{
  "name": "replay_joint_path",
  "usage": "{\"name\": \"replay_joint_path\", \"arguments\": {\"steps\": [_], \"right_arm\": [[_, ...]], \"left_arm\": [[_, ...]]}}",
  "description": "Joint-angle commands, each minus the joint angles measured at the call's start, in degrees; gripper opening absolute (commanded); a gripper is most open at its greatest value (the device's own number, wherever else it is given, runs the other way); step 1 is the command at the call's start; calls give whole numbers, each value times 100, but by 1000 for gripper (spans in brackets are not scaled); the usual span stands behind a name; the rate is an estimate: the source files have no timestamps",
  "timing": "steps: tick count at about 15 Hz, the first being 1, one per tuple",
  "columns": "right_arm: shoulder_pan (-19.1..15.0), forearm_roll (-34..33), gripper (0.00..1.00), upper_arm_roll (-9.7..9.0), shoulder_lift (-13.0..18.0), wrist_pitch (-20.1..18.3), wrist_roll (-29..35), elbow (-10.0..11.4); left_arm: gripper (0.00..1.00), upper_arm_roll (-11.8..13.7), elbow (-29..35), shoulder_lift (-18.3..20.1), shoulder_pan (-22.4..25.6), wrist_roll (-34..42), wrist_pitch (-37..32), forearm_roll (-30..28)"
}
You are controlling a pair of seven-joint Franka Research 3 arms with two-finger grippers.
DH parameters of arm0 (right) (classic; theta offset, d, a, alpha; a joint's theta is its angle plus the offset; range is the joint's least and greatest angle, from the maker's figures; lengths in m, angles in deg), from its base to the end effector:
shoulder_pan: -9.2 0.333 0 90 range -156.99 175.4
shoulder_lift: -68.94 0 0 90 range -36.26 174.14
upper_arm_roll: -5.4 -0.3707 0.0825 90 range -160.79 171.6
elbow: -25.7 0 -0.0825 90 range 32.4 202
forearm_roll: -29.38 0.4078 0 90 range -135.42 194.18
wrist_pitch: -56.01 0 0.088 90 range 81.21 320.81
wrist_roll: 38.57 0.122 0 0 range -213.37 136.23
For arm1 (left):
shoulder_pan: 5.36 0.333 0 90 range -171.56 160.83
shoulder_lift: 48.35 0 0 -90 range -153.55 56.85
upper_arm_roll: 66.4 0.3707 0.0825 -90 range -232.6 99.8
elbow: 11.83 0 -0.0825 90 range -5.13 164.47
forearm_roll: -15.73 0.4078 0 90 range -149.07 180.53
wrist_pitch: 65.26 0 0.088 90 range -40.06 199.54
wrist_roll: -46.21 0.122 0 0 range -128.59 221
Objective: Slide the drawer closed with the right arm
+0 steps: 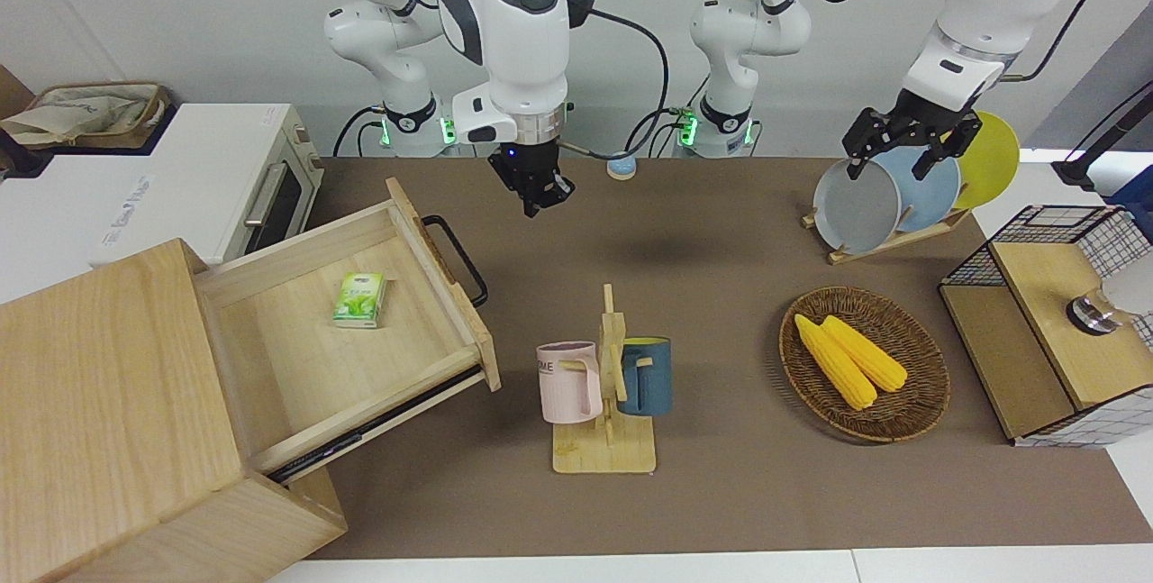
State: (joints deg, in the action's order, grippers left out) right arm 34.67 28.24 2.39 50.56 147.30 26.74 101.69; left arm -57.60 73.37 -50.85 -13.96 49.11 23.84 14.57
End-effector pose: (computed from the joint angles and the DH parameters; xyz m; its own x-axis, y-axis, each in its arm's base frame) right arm 0.6099 0.3213 0.5836 0.7992 -0.6007 -0.0193 -0.5993 -0.7990 0.0498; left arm 0.5935 -0.0028 0.6790 0.9985 -0.0477 0.0256 -0.0481 -0.9988 0.0123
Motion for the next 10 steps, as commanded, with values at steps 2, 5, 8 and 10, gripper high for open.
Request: {"name": "replay_joint_path", "arguments": {"steps": [2, 5, 8, 10], "right_arm": [[20, -61, 0, 108, -332, 344, 578, -31], [-86, -44, 0, 108, -429, 662, 781, 48], [-191, 9, 0, 152, -473, 900, 1010, 48], [-314, 18, 0, 152, -499, 943, 1002, 48]], "left_arm": [[998, 95, -117, -76, -99, 43, 2, 72], [995, 95, -117, -76, -99, 43, 2, 72], [995, 95, -117, -76, -99, 43, 2, 72], [995, 95, -117, -76, -99, 43, 2, 72]]}}
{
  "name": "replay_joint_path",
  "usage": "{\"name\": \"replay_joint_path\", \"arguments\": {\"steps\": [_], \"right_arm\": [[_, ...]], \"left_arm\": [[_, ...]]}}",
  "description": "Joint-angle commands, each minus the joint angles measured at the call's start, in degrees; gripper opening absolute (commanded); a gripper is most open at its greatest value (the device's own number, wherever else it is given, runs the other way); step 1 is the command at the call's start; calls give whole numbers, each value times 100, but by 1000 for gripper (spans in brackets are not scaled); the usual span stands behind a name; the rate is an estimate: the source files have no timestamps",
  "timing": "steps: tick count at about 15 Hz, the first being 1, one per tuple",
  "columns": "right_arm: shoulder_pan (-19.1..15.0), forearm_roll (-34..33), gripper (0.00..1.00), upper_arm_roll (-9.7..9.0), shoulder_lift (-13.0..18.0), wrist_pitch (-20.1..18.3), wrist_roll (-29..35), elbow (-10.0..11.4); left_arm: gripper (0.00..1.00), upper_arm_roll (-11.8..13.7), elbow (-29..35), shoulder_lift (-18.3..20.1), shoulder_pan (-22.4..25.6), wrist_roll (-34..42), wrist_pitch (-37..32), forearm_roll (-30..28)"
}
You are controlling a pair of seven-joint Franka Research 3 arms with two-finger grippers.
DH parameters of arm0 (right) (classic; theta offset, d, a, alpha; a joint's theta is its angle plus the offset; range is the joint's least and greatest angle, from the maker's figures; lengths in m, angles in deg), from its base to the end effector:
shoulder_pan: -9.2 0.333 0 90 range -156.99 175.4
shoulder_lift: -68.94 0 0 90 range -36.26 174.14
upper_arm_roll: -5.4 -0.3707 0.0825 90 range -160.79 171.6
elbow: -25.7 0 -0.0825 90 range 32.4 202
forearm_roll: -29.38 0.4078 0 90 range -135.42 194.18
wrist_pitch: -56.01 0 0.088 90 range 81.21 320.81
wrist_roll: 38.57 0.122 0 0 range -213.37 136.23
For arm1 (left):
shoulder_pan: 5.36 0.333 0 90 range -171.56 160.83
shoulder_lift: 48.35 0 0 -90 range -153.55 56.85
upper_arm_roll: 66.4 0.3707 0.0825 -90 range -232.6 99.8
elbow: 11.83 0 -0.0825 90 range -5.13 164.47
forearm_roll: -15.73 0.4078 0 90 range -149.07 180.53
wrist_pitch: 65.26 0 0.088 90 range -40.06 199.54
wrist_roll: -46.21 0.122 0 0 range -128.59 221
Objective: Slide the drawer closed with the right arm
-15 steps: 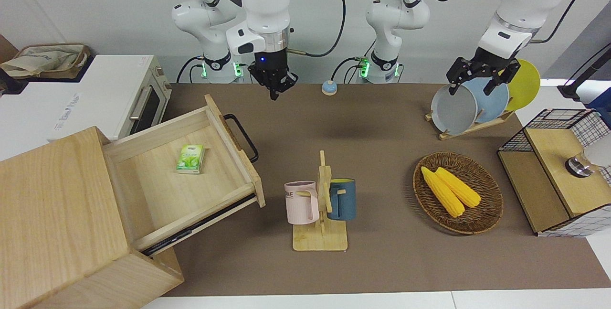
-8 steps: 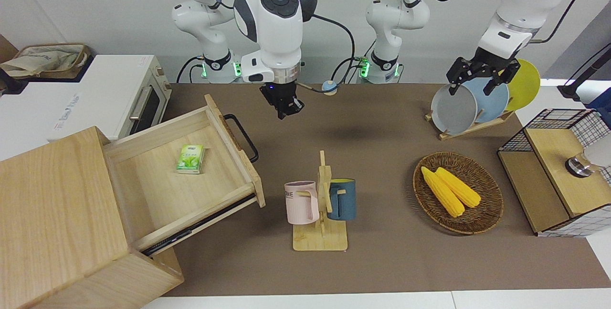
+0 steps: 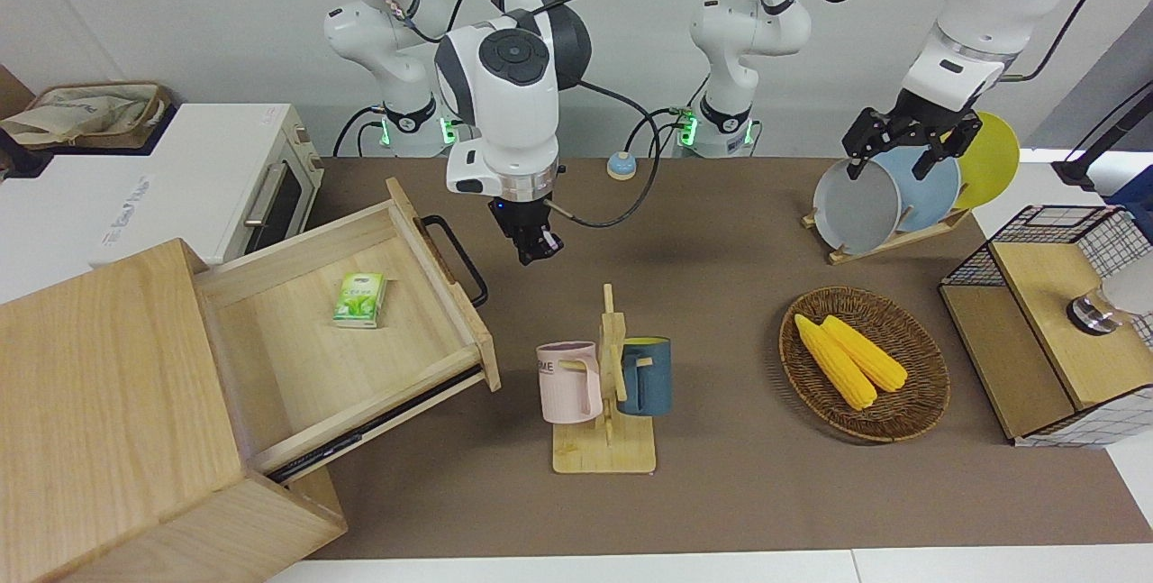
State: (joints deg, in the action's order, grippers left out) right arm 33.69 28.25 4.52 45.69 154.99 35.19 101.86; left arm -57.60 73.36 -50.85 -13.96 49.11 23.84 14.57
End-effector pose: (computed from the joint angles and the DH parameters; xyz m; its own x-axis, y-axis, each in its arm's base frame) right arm 0.6569 0.3068 0.5331 0.6655 -0.7463 0.0108 -0.7464 -0.6654 0.0109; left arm 0.5935 -0.0028 0.6791 0.9985 -0.0477 0.0258 -0.0481 -0.9988 0.0123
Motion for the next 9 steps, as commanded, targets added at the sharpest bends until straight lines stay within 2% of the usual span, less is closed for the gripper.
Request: {"name": "replay_joint_path", "arguments": {"steps": [1, 4, 9], "right_arm": [[-286, 17, 0, -61, -22, 235, 139, 40], [-470, 43, 0, -61, -57, 376, 60, 40], [-620, 25, 0, -69, -118, 394, -89, 31]], "left_arm": [[995, 95, -117, -76, -99, 43, 2, 72], [998, 95, -117, -76, -99, 43, 2, 72], [995, 95, -117, -76, -99, 43, 2, 71]]}}
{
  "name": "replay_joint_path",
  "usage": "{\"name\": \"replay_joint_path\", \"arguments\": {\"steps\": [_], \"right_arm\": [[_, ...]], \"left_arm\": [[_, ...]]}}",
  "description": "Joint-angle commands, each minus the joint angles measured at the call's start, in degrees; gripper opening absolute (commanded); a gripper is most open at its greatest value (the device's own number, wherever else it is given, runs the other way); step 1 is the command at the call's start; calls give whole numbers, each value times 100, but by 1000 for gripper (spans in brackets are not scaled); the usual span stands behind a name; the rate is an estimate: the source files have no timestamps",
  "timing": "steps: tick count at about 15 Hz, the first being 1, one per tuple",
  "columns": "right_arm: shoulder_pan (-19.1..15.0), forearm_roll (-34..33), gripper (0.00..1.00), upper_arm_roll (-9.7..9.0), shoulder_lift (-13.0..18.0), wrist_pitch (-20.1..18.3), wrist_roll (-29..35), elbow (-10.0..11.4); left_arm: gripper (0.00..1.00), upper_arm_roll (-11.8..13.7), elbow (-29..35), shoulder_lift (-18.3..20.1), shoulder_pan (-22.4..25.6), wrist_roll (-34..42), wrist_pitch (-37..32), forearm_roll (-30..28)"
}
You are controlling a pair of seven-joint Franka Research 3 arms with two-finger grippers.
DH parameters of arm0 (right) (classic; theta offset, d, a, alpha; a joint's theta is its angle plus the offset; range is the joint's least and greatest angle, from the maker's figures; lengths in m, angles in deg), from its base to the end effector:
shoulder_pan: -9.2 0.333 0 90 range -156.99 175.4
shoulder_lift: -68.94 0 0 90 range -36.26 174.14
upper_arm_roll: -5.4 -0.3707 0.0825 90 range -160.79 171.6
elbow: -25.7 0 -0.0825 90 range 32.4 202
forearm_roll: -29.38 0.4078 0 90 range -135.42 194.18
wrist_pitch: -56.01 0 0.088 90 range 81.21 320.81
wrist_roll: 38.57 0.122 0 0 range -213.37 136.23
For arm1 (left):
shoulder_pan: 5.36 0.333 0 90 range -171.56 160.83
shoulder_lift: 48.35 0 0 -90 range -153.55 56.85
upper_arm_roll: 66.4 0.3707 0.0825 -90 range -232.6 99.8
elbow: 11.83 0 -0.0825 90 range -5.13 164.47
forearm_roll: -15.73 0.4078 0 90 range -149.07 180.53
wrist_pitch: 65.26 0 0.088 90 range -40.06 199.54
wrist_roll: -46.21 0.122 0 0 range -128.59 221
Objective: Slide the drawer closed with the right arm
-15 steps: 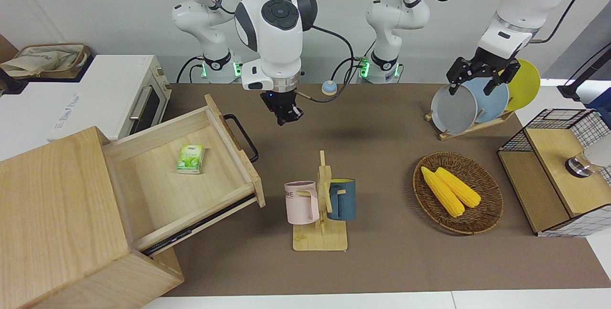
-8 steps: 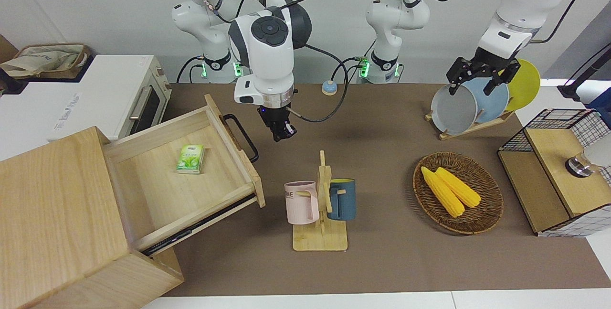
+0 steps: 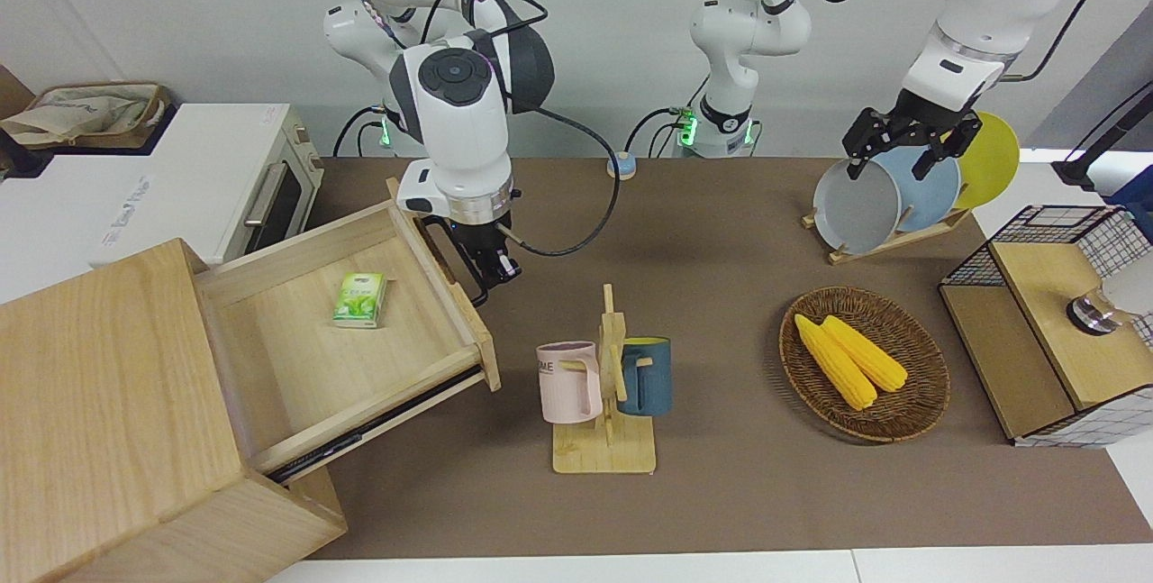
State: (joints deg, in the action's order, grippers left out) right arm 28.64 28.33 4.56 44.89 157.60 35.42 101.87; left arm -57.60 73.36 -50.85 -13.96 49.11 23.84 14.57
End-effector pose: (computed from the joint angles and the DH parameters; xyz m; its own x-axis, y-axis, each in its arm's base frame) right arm 0.6892 0.2504 0.5269 0.5933 -0.8047 0.0182 -0.8045 -0.5936 -0.0197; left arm 0.5935 -0.0028 0.6791 0.9985 -0.0477 0.0258 -0.0481 -0.9988 0.0123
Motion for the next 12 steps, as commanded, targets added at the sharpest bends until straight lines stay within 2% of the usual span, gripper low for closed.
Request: {"name": "replay_joint_path", "arguments": {"steps": [1, 5, 8, 12], "right_arm": [[-177, 9, 0, -74, -56, 134, -147, 30], [-379, 193, 0, -74, -64, 142, -410, 30], [-554, 202, 0, -82, -73, 335, -517, 30], [-783, 298, 0, -74, -73, 336, -964, 30]], "left_arm": [[995, 95, -117, -76, -99, 43, 2, 72], [995, 95, -117, -76, -99, 43, 2, 72], [995, 95, -117, -76, -99, 43, 2, 72], [998, 95, -117, -76, -99, 43, 2, 72]]}}
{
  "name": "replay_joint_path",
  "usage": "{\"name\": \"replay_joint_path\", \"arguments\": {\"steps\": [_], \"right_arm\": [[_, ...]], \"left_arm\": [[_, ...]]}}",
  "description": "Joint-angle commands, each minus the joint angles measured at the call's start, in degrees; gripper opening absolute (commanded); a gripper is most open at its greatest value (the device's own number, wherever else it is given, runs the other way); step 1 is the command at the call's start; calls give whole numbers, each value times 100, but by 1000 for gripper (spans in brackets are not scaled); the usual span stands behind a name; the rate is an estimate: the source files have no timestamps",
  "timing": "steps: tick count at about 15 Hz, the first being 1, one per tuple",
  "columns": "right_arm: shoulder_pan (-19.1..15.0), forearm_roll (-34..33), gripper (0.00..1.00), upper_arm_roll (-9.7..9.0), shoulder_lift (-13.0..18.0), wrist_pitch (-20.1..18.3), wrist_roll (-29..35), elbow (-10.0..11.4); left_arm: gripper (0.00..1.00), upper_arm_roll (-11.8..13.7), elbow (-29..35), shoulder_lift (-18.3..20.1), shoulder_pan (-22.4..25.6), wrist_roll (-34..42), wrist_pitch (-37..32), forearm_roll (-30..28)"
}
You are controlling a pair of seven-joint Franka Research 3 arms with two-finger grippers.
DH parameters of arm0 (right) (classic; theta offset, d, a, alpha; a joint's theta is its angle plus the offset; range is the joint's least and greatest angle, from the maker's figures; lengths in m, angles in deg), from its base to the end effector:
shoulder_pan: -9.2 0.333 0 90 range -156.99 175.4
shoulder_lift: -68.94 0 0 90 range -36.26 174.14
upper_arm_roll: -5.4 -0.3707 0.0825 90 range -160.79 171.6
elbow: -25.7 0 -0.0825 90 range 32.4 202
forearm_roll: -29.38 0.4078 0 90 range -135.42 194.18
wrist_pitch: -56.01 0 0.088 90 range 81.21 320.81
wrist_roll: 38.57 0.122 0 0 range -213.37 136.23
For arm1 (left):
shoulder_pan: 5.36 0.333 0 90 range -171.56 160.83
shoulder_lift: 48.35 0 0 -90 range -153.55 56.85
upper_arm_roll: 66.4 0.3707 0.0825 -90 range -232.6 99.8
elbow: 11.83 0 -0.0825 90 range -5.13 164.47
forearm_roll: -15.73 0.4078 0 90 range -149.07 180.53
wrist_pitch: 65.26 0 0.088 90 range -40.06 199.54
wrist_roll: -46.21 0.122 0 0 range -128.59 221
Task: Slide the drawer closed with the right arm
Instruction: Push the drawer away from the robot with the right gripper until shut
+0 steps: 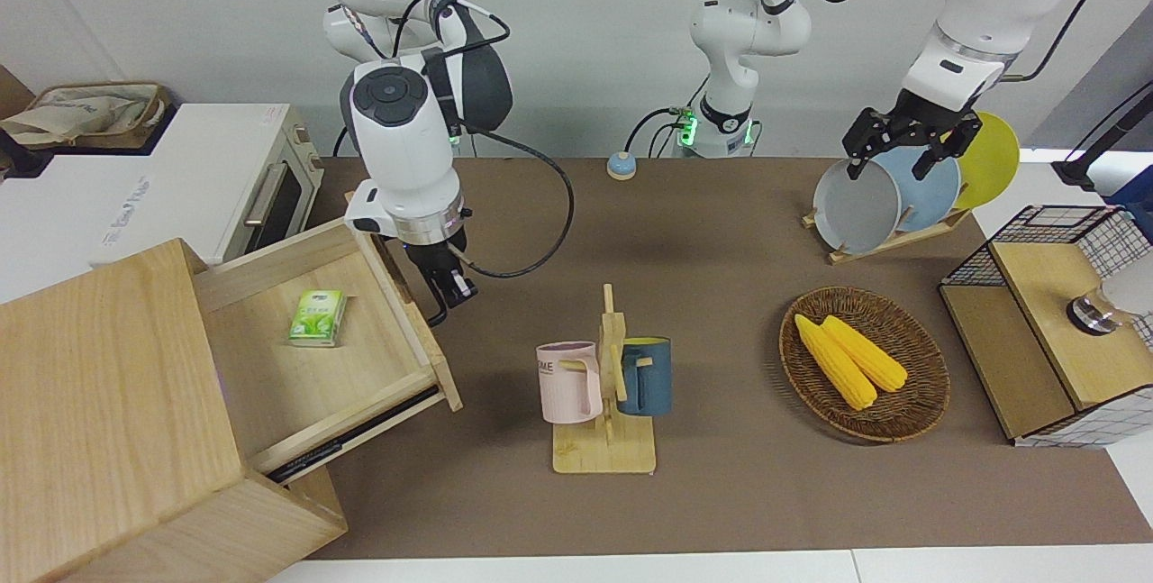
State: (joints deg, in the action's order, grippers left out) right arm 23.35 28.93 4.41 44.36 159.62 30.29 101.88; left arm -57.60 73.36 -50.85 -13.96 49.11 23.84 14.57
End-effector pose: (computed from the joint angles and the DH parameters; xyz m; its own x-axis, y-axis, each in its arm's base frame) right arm 0.7144 0.1899 0.5233 0.5912 -0.8063 0.0184 -0.8051 -0.5914 -0.0462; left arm 0.5935 -0.0028 0.6791 0.9985 -0.0477 0.0258 -0.0481 -0.9988 0.0123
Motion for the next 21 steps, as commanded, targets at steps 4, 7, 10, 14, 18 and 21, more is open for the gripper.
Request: {"name": "replay_joint_path", "arguments": {"steps": [4, 7, 10, 14, 18, 21], "right_arm": [[-465, 300, 0, -59, -20, 213, -847, 29], [-615, 335, 0, -59, -20, 222, -1102, 29], [-737, 370, 0, -59, -12, 230, -1313, 20], [-975, 379, 0, -59, -3, 222, -1839, 20], [-1282, 397, 0, -59, 6, 169, -2420, -6], [-1458, 537, 0, -68, 6, 160, -2789, -15]], "left_arm": [[995, 95, -117, -76, -99, 43, 2, 72], [998, 95, -117, -76, -99, 43, 2, 72], [995, 95, -117, -76, -99, 43, 2, 71], [995, 95, -117, -76, -99, 43, 2, 72], [995, 95, -117, -76, -99, 43, 2, 72], [998, 95, -117, -76, -99, 43, 2, 72]]}}
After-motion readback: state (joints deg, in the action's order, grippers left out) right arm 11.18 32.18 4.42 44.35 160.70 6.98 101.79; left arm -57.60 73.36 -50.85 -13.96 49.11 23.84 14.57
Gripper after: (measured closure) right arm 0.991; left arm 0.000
